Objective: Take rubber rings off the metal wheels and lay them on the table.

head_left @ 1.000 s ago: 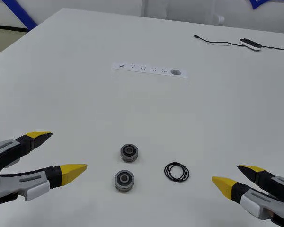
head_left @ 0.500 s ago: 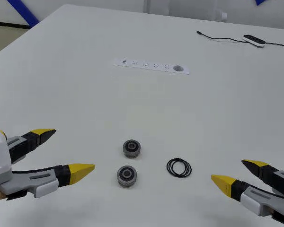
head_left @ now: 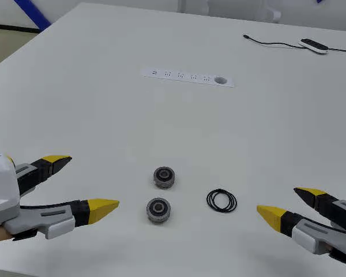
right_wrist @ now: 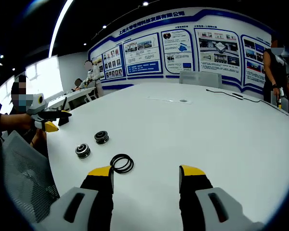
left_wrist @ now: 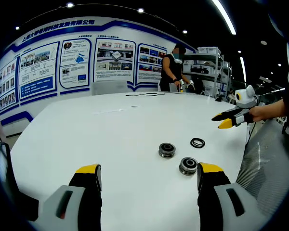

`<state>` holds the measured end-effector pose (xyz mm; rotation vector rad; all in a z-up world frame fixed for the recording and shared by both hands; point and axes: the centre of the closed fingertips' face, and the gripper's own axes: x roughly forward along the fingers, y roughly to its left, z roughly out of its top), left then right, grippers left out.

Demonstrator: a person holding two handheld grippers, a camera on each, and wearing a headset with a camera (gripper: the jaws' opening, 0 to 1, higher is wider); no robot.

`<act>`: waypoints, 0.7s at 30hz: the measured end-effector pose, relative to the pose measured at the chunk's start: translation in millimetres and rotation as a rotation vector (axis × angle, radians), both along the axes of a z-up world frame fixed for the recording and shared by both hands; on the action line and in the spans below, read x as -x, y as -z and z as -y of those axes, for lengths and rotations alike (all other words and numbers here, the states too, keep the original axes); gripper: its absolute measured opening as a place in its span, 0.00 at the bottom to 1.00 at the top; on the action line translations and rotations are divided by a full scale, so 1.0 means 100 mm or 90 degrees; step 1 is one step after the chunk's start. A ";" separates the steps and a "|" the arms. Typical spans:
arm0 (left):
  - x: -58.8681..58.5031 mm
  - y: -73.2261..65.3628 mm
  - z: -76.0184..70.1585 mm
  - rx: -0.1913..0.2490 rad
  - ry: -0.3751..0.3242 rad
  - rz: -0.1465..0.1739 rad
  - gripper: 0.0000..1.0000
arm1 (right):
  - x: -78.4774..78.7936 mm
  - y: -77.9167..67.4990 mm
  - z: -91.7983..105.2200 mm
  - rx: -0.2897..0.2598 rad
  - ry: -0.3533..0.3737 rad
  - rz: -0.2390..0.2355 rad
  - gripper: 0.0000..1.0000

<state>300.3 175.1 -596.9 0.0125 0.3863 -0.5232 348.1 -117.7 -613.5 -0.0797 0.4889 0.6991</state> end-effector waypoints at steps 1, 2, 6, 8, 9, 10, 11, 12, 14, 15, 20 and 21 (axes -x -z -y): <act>0.00 0.01 0.00 -0.001 -0.001 -0.001 0.84 | -0.01 0.01 0.00 -0.001 0.000 -0.003 0.56; 0.00 0.01 0.00 -0.001 -0.001 -0.002 0.84 | -0.01 0.01 0.00 0.001 0.000 -0.004 0.56; 0.03 0.03 0.01 -0.003 0.005 -0.008 0.84 | -0.03 0.01 0.00 -0.001 0.001 -0.007 0.57; 0.03 0.05 0.01 -0.005 0.007 -0.010 0.84 | -0.03 0.01 -0.01 -0.004 0.000 -0.009 0.57; 0.04 0.05 0.01 -0.005 0.007 -0.012 0.84 | -0.04 0.01 -0.01 -0.006 -0.001 -0.012 0.57; 0.04 0.06 0.01 -0.005 0.008 -0.012 0.84 | -0.04 0.01 -0.02 -0.013 0.001 -0.016 0.58; 0.05 0.06 0.02 -0.005 0.011 -0.013 0.84 | -0.05 0.02 -0.01 -0.018 0.003 -0.023 0.58; 0.06 0.06 0.03 -0.005 0.012 -0.014 0.84 | -0.05 0.02 -0.01 -0.019 0.004 -0.025 0.58; 0.07 0.07 0.02 -0.010 0.014 -0.014 0.84 | -0.05 0.01 -0.02 -0.022 0.003 -0.025 0.58; 0.08 0.08 0.01 -0.017 0.014 -0.015 0.84 | -0.06 0.01 -0.03 -0.023 0.002 -0.025 0.58; 0.10 0.07 -0.01 -0.016 0.012 -0.015 0.84 | -0.08 -0.04 -0.06 -0.032 0.002 -0.026 0.58; 0.10 0.07 -0.01 -0.019 0.013 -0.016 0.84 | -0.09 -0.03 -0.07 -0.030 0.000 -0.025 0.58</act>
